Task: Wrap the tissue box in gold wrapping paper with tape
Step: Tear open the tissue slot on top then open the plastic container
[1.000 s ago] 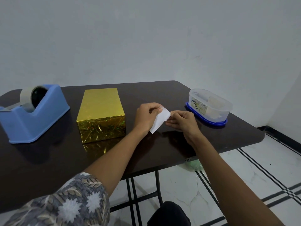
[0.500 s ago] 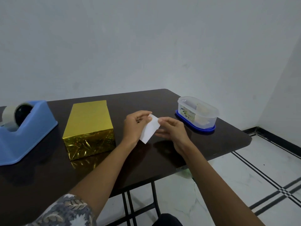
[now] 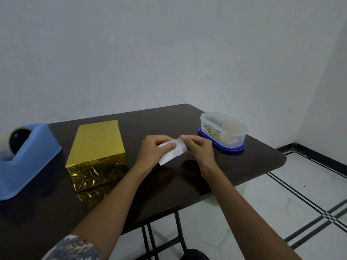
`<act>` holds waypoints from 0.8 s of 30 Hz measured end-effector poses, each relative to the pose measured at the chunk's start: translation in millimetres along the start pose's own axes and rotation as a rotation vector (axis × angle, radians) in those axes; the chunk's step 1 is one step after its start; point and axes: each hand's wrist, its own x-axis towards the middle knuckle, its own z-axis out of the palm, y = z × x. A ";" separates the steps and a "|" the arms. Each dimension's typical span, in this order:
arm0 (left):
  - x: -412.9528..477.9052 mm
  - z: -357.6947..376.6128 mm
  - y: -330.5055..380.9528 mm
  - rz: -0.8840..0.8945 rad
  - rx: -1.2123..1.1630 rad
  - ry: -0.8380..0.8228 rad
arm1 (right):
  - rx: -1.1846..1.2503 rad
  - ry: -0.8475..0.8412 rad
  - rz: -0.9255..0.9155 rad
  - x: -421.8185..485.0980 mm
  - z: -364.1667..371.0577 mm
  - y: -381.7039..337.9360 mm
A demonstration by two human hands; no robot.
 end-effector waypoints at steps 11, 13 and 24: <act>-3.2 -7.8 9.2 -0.223 -0.231 -0.046 | -0.146 -0.054 -0.004 -2.1 0.7 1.5; -3.7 -7.9 12.5 -0.301 -0.390 -0.032 | -0.109 0.007 0.026 0.6 0.0 2.3; -6.9 11.9 10.5 -0.360 -0.511 -0.061 | -0.114 0.154 0.043 7.0 -4.4 8.4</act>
